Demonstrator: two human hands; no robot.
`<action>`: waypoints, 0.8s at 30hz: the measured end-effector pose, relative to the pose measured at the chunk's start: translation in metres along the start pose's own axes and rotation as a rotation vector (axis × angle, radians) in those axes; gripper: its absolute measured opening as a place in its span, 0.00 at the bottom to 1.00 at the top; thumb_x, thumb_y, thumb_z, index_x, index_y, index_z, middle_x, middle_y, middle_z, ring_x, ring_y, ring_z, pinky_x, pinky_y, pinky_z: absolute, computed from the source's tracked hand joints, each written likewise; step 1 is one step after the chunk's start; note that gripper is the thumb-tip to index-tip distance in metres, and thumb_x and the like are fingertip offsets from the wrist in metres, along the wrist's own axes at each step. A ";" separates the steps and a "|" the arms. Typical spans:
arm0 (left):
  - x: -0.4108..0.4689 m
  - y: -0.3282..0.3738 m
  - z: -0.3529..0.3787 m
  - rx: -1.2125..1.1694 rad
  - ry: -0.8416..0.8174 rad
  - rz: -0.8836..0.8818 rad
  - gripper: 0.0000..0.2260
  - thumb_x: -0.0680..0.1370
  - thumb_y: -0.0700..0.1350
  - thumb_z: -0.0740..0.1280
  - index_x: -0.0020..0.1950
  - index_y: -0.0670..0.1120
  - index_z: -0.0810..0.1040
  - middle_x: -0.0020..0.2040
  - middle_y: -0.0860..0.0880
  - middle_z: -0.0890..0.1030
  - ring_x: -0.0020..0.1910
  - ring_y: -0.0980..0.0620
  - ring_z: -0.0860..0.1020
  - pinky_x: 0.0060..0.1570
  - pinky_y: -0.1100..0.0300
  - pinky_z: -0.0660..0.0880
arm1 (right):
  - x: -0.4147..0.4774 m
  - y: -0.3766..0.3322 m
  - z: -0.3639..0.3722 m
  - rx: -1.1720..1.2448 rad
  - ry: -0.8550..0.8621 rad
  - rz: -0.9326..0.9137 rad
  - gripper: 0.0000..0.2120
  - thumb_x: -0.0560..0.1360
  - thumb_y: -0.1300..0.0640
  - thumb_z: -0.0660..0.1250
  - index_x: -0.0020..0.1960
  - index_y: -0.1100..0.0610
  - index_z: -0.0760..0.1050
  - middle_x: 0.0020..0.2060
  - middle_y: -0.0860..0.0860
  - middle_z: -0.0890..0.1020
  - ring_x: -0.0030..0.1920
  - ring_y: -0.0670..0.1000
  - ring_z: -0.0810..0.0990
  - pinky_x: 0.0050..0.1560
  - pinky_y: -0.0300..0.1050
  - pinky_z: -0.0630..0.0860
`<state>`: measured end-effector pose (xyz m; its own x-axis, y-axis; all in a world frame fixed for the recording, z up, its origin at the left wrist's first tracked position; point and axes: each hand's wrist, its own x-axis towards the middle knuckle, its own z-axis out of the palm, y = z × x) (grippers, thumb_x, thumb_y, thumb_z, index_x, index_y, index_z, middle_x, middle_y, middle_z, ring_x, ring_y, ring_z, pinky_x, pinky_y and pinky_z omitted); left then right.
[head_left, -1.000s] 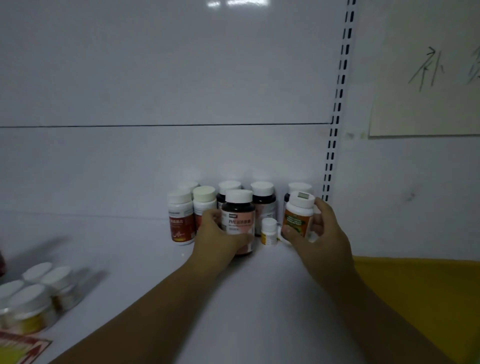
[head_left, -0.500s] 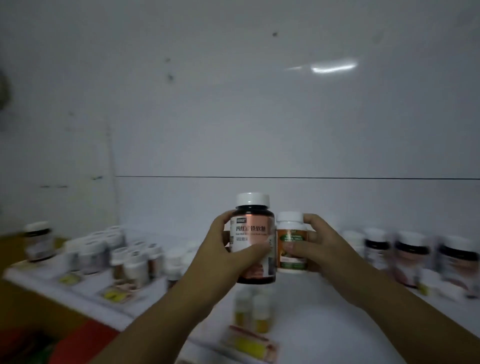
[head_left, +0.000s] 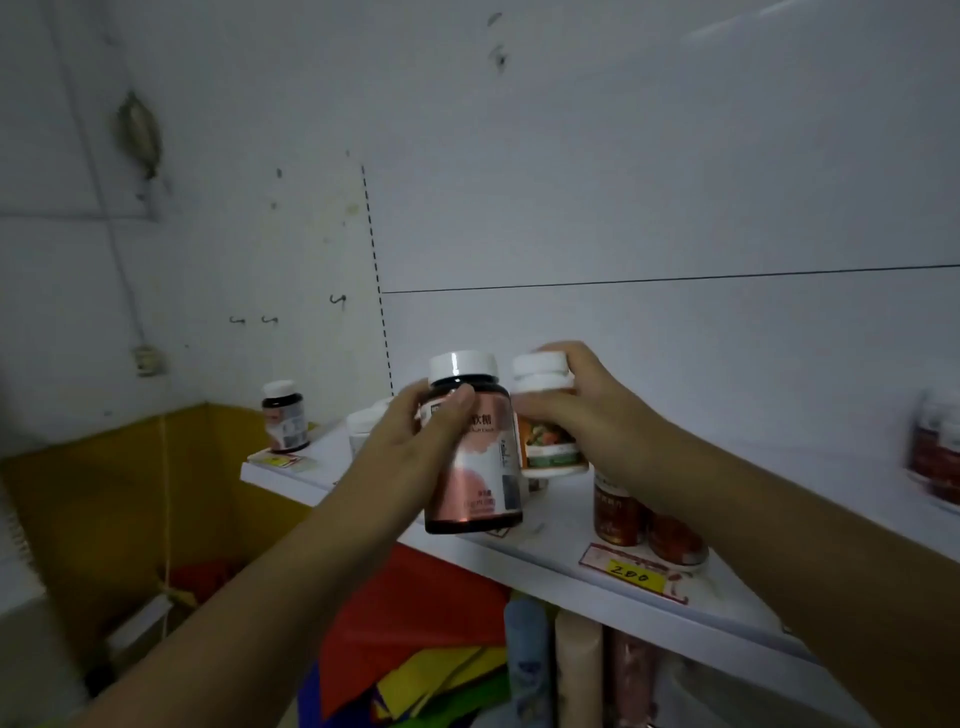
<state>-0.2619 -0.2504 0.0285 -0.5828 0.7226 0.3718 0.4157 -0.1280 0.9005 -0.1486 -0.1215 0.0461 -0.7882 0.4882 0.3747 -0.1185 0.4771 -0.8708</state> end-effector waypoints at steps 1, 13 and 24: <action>0.010 0.000 -0.006 0.006 -0.009 0.004 0.25 0.66 0.62 0.61 0.61 0.56 0.71 0.50 0.53 0.81 0.38 0.60 0.83 0.33 0.65 0.78 | 0.010 -0.002 0.002 -0.015 0.027 -0.008 0.13 0.78 0.48 0.60 0.60 0.49 0.66 0.46 0.50 0.79 0.43 0.48 0.80 0.46 0.45 0.77; 0.130 -0.023 -0.062 0.092 -0.042 0.085 0.17 0.61 0.57 0.67 0.49 0.59 0.77 0.42 0.57 0.85 0.39 0.59 0.84 0.34 0.64 0.79 | 0.157 0.020 0.000 -0.386 0.164 -0.028 0.25 0.76 0.35 0.51 0.41 0.57 0.70 0.41 0.56 0.80 0.41 0.54 0.79 0.43 0.47 0.74; 0.212 -0.066 -0.099 0.087 -0.195 0.129 0.23 0.59 0.58 0.71 0.52 0.55 0.81 0.46 0.55 0.86 0.42 0.55 0.84 0.41 0.57 0.78 | 0.237 0.090 -0.007 -0.877 -0.062 0.386 0.26 0.74 0.42 0.64 0.52 0.66 0.77 0.49 0.59 0.82 0.43 0.53 0.80 0.43 0.43 0.76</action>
<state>-0.4817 -0.1565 0.0704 -0.3790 0.8225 0.4241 0.5412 -0.1747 0.8225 -0.3413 0.0426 0.0583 -0.7118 0.6987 0.0724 0.6303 0.6808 -0.3731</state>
